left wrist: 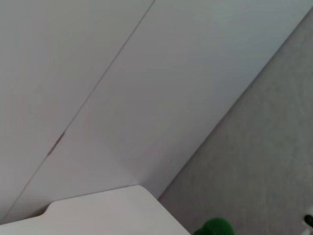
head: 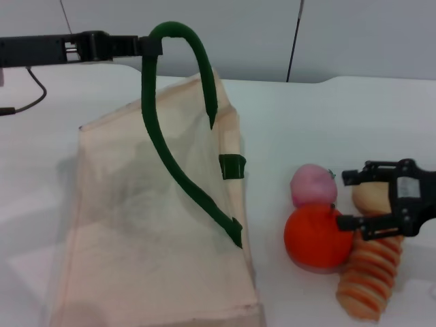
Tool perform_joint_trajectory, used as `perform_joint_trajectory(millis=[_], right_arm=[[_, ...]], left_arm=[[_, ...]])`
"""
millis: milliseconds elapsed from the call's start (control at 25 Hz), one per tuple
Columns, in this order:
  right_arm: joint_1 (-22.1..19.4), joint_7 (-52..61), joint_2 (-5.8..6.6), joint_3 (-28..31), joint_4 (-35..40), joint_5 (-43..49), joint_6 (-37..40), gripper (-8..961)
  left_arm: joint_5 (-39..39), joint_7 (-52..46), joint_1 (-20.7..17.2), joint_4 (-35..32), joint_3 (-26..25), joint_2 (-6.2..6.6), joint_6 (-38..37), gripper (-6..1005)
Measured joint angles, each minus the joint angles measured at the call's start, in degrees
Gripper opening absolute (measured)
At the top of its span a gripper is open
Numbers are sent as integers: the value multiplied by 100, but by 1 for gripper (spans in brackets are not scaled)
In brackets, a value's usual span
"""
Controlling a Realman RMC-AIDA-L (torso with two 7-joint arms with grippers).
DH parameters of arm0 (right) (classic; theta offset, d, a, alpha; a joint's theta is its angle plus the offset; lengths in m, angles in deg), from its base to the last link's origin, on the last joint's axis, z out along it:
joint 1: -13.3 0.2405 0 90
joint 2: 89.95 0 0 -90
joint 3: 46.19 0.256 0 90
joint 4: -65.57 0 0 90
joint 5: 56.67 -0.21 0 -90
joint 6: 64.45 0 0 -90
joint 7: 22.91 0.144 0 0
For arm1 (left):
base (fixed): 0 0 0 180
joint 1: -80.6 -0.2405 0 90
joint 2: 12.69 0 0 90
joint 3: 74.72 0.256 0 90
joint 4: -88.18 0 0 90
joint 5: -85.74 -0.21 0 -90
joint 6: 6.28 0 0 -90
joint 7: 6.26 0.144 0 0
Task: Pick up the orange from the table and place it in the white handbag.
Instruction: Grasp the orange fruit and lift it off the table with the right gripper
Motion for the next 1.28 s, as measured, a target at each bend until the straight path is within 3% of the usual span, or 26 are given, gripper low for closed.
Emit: perform_joint_trajectory(millis=[640,1040,1280], right_arm=[[308,231,-33,-1081,-740,68,1299,879],[297,464,-31,-1524,-767,90,1636,861],[308,485,-32,-1551,-764,108,1621,643]], left_arm=[[96,-34,21,-36,0,0,-24,133],[101,-64,12,-46,0,0,-24,134],[101,-79,12,-44,0,0,-24,133]])
